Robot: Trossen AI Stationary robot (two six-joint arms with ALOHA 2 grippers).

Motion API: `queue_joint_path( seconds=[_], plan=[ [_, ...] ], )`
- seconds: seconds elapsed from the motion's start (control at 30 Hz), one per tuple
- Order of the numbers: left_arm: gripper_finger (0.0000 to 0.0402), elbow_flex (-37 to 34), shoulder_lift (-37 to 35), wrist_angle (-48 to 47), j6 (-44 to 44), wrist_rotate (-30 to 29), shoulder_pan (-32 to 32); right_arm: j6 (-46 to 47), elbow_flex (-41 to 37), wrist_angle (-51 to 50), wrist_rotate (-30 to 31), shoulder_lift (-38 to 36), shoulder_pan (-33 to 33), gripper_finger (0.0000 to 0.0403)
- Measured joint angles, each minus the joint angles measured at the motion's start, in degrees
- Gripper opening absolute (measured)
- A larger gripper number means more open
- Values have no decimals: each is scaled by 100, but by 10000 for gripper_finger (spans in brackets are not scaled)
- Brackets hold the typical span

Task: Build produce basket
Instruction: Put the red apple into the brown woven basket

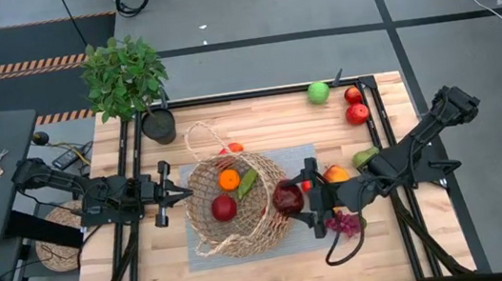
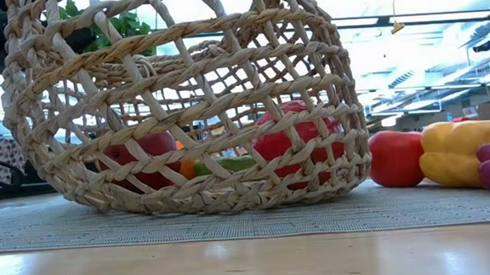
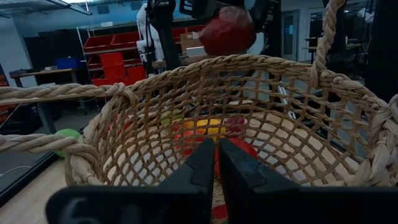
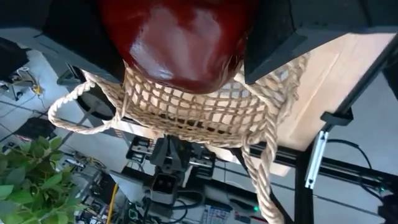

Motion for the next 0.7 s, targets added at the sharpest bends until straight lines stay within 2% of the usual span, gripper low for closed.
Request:
queue_joint_path(
  seconds=[0.23,0.7],
  plan=[
    [36,2,-2,0,0,0,0,154,0,-6,0,0,6,327],
    [35,0,0,0,0,-2,0,-682,0,154,143,0,-119,327]
  ],
)
